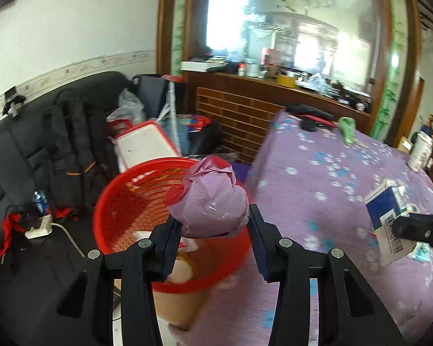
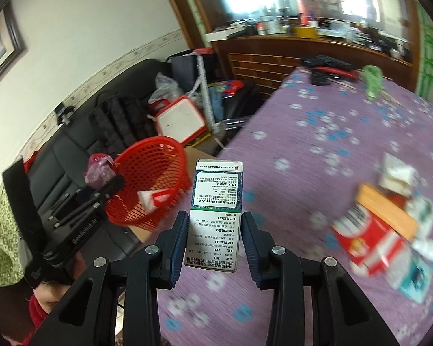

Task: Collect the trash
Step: 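Drop the pink bag into the red wastebasket with the left tool while the right tool drops the medicine box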

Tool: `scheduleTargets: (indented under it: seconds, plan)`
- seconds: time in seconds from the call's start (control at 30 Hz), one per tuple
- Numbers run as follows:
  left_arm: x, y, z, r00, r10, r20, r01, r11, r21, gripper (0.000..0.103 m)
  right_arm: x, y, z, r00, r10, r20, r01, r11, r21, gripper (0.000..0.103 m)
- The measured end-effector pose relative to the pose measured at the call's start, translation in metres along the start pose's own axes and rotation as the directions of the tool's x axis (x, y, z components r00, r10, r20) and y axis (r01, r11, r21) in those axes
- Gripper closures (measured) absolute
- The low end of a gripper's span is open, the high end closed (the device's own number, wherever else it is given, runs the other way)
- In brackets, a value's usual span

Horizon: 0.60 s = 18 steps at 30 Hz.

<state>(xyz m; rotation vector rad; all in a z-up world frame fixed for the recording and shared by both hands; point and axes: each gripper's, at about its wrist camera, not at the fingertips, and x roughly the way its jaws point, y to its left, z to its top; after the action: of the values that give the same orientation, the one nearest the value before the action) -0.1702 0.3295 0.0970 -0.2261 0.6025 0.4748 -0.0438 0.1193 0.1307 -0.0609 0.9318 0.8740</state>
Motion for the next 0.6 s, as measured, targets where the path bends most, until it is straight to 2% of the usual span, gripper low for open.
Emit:
scheduleTargets:
  seconds: [0.17, 0.43, 0.47, 0.5, 0.53, 0.6]
  plan:
    - [0.025, 0.033, 0.002, 0.999, 0.022, -0.047, -0.024, 0.999, -0.037, 0.06, 0.038, 0.032, 0.025, 0.998, 0.054, -0.035, -0.055, 0.998, -0.041, 0.063]
    - [0.039, 0.053, 0.003, 0.998, 0.042, -0.054, -0.045, 0.998, -0.05, 0.058, 0.092, 0.073, 0.053, 0.992, 0.103, -0.077, -0.109, 0.992, -0.071, 0.062]
    - [0.04, 0.055, 0.004, 0.998, 0.042, -0.057, -0.045, 0.998, -0.053, 0.056, 0.097, 0.077, 0.057, 0.992, 0.104, -0.074, -0.109, 0.992, -0.069, 0.059]
    - [0.04, 0.056, 0.004, 0.997, 0.045, -0.058, -0.048, 0.997, -0.059, 0.046, 0.101, 0.079, 0.06, 0.991, 0.115, -0.073, -0.12, 0.99, -0.07, 0.051]
    - [0.041, 0.059, 0.004, 0.997, 0.052, -0.055, -0.055, 0.996, -0.067, 0.037, 0.103, 0.082, 0.062, 0.99, 0.122, -0.071, -0.127, 0.989, -0.075, 0.049]
    - [0.038, 0.062, 0.004, 0.997, 0.063, -0.044, -0.066, 0.994, -0.082, 0.03, 0.1, 0.081, 0.063, 0.994, 0.097, -0.05, -0.101, 0.992, -0.081, 0.049]
